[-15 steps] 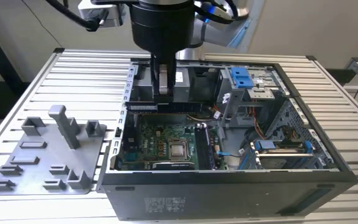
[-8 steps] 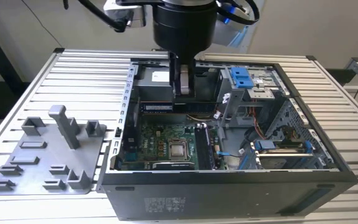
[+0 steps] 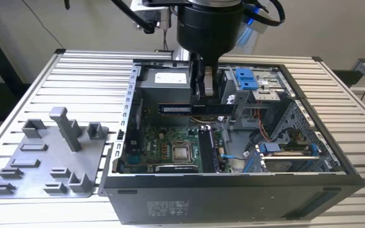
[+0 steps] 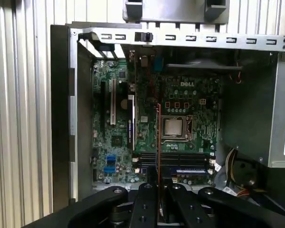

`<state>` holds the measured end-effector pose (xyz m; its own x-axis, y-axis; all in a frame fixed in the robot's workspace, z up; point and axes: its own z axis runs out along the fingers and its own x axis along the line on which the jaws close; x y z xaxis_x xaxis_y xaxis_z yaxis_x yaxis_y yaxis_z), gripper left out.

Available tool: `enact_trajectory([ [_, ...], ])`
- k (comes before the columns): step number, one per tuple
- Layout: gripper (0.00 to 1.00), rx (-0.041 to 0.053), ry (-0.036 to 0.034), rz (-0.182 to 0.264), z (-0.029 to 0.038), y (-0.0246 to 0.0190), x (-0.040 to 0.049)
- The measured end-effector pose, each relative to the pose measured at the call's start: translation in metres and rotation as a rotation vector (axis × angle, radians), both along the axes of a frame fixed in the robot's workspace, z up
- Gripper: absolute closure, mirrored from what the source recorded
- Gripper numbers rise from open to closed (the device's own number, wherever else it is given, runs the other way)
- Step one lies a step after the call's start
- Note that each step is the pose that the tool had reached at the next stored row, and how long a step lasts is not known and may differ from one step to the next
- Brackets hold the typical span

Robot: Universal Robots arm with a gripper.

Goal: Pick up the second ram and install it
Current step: 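Pick up the second ram and move it above second insertion slot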

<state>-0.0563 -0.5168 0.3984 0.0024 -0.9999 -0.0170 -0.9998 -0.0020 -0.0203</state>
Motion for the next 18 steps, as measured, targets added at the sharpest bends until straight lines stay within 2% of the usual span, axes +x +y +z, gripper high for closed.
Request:
enact_trajectory([
  [12,0.86,0.0,0.0005,0.002,0.0,-0.0002,0.0427],
  [18,0.86,0.0,0.0005,0.002,0.0,-0.0002,0.044],
])
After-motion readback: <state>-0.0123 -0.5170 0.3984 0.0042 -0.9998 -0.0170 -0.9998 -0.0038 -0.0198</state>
